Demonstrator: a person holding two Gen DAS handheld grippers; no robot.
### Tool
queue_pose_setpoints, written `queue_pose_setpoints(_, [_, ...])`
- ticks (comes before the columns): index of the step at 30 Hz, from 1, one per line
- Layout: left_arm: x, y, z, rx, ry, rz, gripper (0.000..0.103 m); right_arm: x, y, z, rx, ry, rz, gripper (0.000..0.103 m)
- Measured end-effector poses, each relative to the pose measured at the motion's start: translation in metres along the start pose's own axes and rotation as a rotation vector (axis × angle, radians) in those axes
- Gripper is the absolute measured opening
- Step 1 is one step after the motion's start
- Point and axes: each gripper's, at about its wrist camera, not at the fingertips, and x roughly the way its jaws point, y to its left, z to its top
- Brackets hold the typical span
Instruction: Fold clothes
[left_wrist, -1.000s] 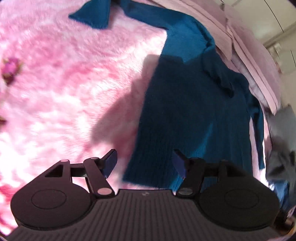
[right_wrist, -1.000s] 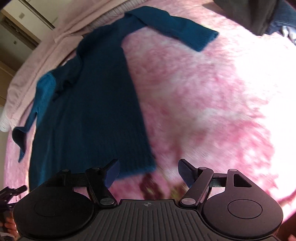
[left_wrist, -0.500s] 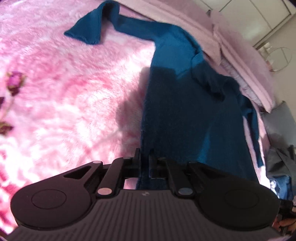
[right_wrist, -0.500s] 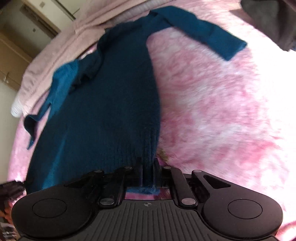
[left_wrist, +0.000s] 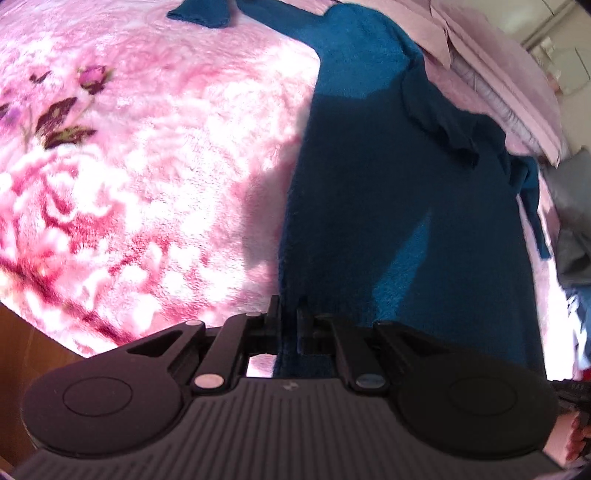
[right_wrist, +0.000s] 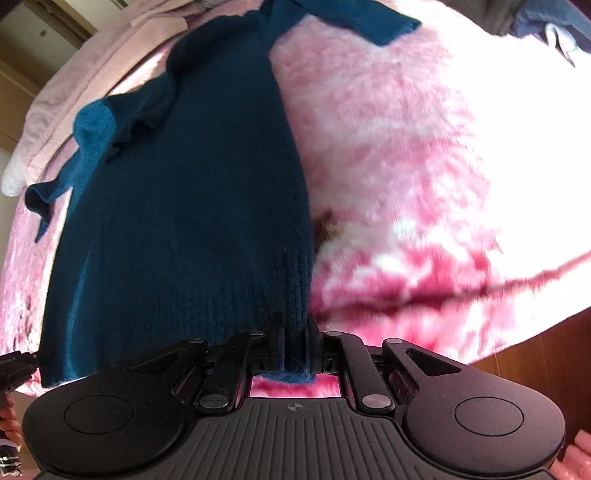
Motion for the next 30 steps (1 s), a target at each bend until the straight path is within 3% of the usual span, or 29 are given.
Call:
queue_pose_setpoints(2, [0.005,-0.001,0.007,0.006,0.036,0.017,0.012,0.003,0.002,-0.002,-0.011,0.013,-0.007,0.010])
queue_pose_setpoints(3, [0.005,-0.002,0.011,0.012,0.048,0.027,0.016,0.004,0.005,0.003,-0.027,0.026,-0.014,0.021])
queue_pose_setpoints(4, [0.002,-0.005,0.015,0.025,0.055,0.048,0.019,0.006,0.007,0.009,-0.045,0.050,-0.026,0.025])
queue_pose_setpoints(6, [-0.007,-0.011,0.023,0.057,0.049,0.094,0.018,-0.001,0.013,0.018,-0.084,0.067,-0.094,0.048])
queue_pose_setpoints(7, [-0.013,-0.014,0.027,0.076,0.036,0.119,0.017,-0.006,0.016,0.023,-0.103,0.060,-0.144,0.051])
queue_pose_setpoints(11, [-0.029,-0.019,0.054,0.092,-0.042,0.150,0.017,-0.029,0.024,0.052,-0.117,-0.062,-0.254,0.051])
queue_pose_setpoints(16, [0.012,-0.048,0.100,0.144,-0.043,0.025,0.017,-0.015,0.039,0.094,-0.088,-0.137,-0.155,0.051])
queue_pose_setpoints(21, [0.069,-0.094,0.137,0.276,-0.049,-0.111,0.017,0.022,0.096,0.126,-0.229,-0.172,-0.060,0.039])
queue_pose_setpoints(26, [0.119,-0.127,0.176,0.362,-0.061,-0.157,0.017,0.067,0.147,0.156,-0.342,-0.179,-0.023,0.032])
queue_pose_setpoints(30, [0.152,-0.145,0.204,0.400,-0.090,-0.144,0.017,0.098,0.155,0.180,-0.401,-0.202,0.037,0.032])
